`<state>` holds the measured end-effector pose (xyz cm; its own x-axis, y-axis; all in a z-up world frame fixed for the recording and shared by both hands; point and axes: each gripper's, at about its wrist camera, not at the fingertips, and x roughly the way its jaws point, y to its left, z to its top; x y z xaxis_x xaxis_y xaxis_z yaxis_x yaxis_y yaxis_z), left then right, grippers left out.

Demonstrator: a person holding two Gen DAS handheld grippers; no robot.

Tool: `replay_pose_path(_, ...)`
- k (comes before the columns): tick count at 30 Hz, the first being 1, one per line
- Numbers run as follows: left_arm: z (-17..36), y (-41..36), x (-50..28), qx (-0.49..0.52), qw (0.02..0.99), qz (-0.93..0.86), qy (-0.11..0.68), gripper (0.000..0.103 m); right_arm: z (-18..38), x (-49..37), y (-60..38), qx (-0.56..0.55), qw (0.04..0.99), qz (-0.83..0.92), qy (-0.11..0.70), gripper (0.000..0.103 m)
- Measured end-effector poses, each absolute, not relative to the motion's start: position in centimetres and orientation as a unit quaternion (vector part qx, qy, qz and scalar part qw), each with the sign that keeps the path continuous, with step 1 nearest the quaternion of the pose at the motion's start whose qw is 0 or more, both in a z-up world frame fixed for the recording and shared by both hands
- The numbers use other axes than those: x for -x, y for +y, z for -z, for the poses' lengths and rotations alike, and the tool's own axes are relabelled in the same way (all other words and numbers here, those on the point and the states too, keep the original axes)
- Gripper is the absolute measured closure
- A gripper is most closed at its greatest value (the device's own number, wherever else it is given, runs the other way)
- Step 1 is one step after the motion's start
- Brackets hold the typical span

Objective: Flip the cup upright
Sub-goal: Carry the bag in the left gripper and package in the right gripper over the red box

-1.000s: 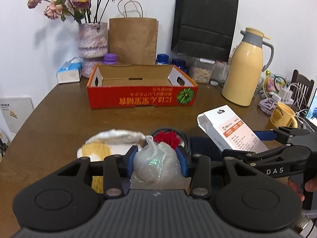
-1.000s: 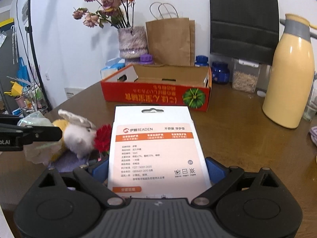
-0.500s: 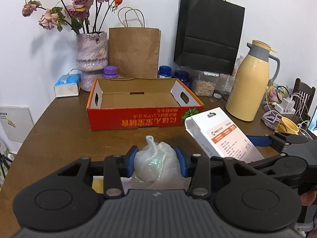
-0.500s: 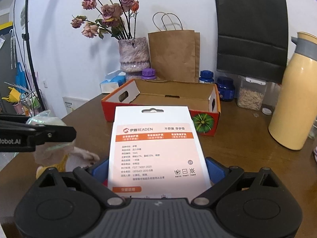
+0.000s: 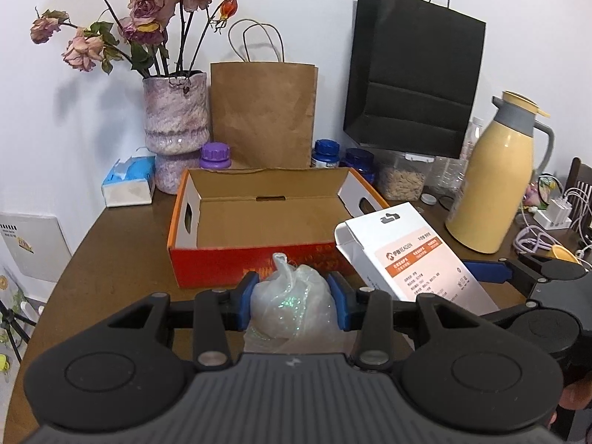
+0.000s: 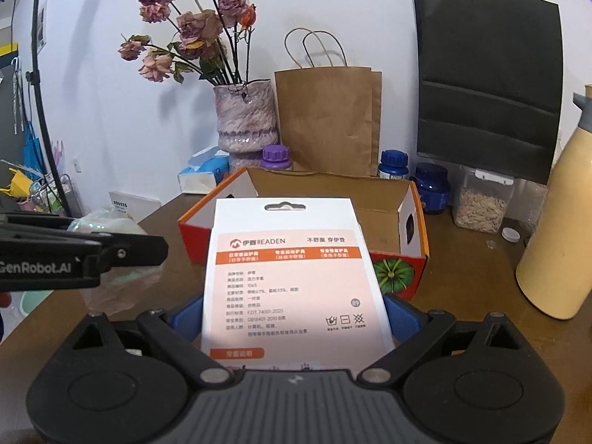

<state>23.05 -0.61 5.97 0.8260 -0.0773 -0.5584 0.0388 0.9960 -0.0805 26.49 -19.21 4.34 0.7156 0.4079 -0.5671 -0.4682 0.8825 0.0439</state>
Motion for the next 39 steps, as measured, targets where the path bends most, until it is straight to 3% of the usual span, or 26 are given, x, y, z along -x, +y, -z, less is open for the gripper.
replay_pose_path(24,-7.6,1.3,-34.9,0.043,0.953,-0.029,0.299,0.061,-5.8,-37.6,-16.0,0.057,0.933,-0.206,0.289,0.005)
replay_pose_path(39,-4.4,4.5,-43.5,0.071,0.935,-0.074,0.340,0.061,-4.4,-45.7,-11.9,0.049,0.930,-0.182,0.316,0.005)
